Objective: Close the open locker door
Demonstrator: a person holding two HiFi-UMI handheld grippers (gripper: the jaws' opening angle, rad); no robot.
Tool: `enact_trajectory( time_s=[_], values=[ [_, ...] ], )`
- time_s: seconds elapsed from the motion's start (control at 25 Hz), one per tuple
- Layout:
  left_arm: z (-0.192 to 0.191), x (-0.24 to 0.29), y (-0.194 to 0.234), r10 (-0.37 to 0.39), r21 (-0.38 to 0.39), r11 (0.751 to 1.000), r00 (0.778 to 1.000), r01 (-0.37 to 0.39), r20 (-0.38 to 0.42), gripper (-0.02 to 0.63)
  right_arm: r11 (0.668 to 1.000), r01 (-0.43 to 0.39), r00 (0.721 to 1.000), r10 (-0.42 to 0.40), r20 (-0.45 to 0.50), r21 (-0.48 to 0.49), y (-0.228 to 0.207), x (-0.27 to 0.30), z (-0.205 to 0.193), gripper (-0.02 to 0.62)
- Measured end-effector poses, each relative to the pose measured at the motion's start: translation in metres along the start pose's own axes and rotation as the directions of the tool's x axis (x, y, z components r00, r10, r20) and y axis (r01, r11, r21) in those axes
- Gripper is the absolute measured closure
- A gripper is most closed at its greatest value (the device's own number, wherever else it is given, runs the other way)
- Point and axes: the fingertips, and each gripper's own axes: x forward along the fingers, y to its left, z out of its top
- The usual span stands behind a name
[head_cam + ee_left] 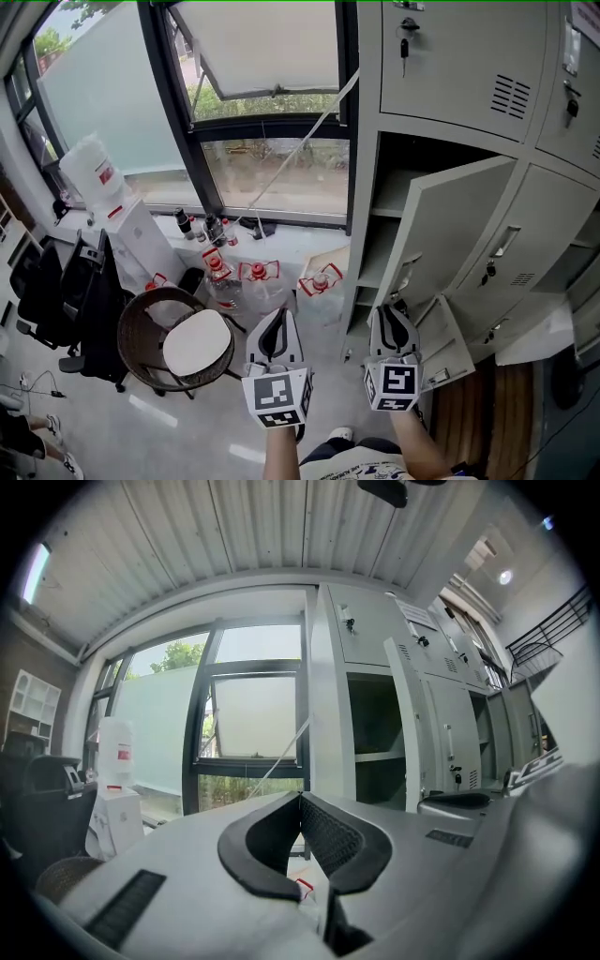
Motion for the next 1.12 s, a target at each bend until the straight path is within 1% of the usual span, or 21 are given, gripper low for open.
enact_trajectory(
  time_s=[0.32, 0.52, 1.12],
  values=[
    [0.003, 0.008, 0.020, 0.025, 0.000, 1.000, 1.000, -0.025, 0.005, 0.601, 0.999, -0.009, 1.000, 0.009, -0.005, 0.034, 0.006, 0.034, 0.002, 0.551],
    [-0.004, 0.016, 0.028, 0.055, -0.009, 0.998, 0.998, -0.055, -0.013, 0.601, 0.999, -0.029, 1.000, 0.029, -0.009, 0.038, 0.005, 0.052, 0.002, 0.551],
    [0.000, 0.056, 0.032, 0.142, -0.016, 0.990, 0.990, -0.142, -0.024, 0.601, 0.993, -0.114, 0.993, 0.115, -0.029, 0.035, -0.007, 0.113, 0.000, 0.551]
  ],
)
